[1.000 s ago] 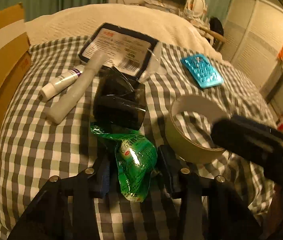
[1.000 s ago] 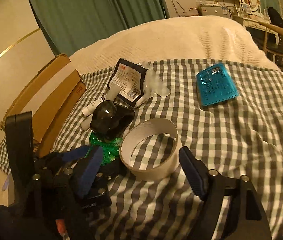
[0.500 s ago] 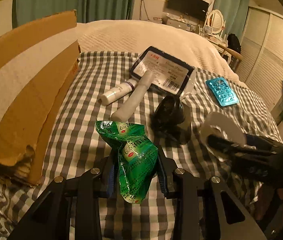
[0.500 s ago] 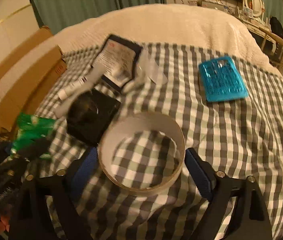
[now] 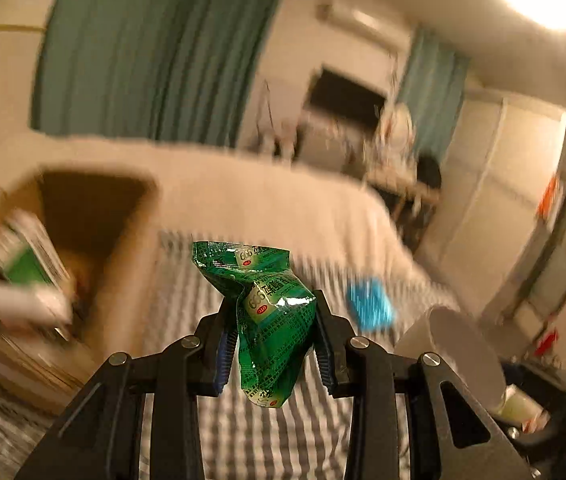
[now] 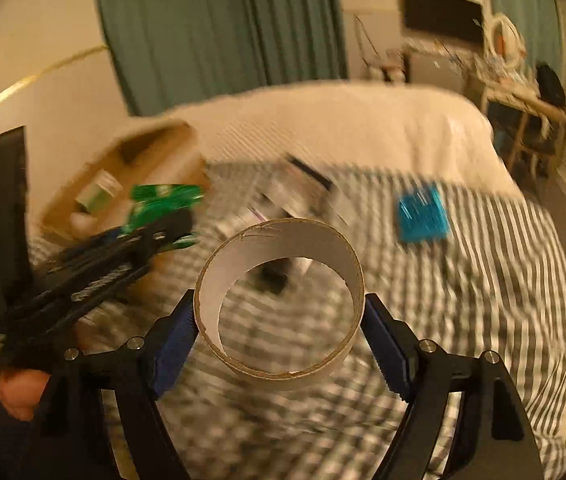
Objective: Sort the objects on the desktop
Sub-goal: 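Carry the green packet and white ring into the cardboard box and release both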
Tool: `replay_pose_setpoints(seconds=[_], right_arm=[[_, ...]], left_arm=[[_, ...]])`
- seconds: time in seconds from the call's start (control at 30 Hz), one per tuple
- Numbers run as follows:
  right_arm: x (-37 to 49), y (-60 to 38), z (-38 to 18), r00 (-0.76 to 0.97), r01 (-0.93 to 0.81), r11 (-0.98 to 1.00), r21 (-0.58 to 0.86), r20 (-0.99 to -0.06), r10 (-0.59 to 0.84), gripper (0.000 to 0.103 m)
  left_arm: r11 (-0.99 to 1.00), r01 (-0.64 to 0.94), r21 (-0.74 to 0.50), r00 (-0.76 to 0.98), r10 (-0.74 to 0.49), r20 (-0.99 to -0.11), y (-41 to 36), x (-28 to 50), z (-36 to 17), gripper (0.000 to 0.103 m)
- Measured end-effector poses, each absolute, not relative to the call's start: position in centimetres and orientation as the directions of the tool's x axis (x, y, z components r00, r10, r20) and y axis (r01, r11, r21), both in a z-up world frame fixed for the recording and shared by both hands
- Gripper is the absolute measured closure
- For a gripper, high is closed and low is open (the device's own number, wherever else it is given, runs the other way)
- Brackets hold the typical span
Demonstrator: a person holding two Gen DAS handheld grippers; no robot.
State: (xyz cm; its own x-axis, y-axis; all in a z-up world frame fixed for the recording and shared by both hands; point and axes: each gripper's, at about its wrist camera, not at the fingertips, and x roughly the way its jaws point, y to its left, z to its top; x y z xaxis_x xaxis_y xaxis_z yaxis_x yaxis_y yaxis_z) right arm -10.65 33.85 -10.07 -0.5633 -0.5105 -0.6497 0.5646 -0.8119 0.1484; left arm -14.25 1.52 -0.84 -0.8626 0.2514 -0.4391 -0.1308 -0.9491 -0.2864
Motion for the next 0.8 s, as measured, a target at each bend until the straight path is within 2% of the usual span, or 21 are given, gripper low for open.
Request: replay_pose_setpoints(seconds=[0.07,0.17,0.33,0.47,0.6,0.63,0.7,0.73,0.77,0.8], right_arm=[[-9.7,31.9,-6.5,-0.556,0.604,-0.777,0.179,-0.604,-0.571,0.024],[-9.1,27.7,-1.8,-0.487,0.677,-0.686,0.266,-0.537,-0.689,0.024],[-9.7,18.6,1.2,-0.382,0.741,-0.591,0.319,-0.523,-0.762,0.024],[-11.0,11.8,-0.5,-0.341,0.74,-0.593,0.316,-0.584,-0.737,0.024],[-12.6,6.8,-3.3,-0.365,0.72,-0.64,0.268,-0.638,-0.678,0.024],[-12.8,6.4,-3.7,-0.364,0.716,-0.644,0.27,-0.643,-0.674,0.023],[-13.5,6.0,-4.3,-0.364,0.702,-0.651,0.288,-0.641,-0.676,0.023],[-13.7,6.1,-4.4,-0.379,0.689,-0.665,0.29,-0.637,-0.671,0.019],[-14.1,6.4,-4.2,-0.4,0.671,-0.683,0.287,-0.636,-0.66,0.017],[-14.5,6.8,-3.9,-0.418,0.658,-0.698,0.282,-0.634,-0.65,0.013]], left_arm=[[-0.935,-0.133,-0.33,-0.895,0.256,-0.366,-1.9,-13.5,2.3,0.068],[-0.947,-0.063,-0.315,-0.935,0.167,-0.313,-6.8,-12.7,5.1,0.068],[-0.967,0.156,-0.201,-0.91,-0.061,-0.411,-14.0,-14.1,3.2,0.068],[-0.947,0.229,-0.226,-0.858,-0.087,-0.507,-18.1,-16.1,-1.0,0.068],[-0.954,0.211,-0.214,-0.845,-0.068,-0.531,-18.3,-17.0,-2.7,0.068],[-0.958,0.205,-0.2,-0.842,-0.069,-0.536,-18.0,-17.1,-2.9,0.065],[-0.965,0.202,-0.168,-0.836,-0.08,-0.543,-17.2,-17.1,-3.0,0.04],[-0.967,0.21,-0.146,-0.832,-0.099,-0.546,-16.7,-17.0,-2.9,0.013],[-0.968,0.221,-0.122,-0.832,-0.122,-0.541,-16.1,-16.6,-2.8,0.002],[-0.969,0.224,-0.109,-0.841,-0.135,-0.524,-15.3,-16.0,-2.5,0.002]])
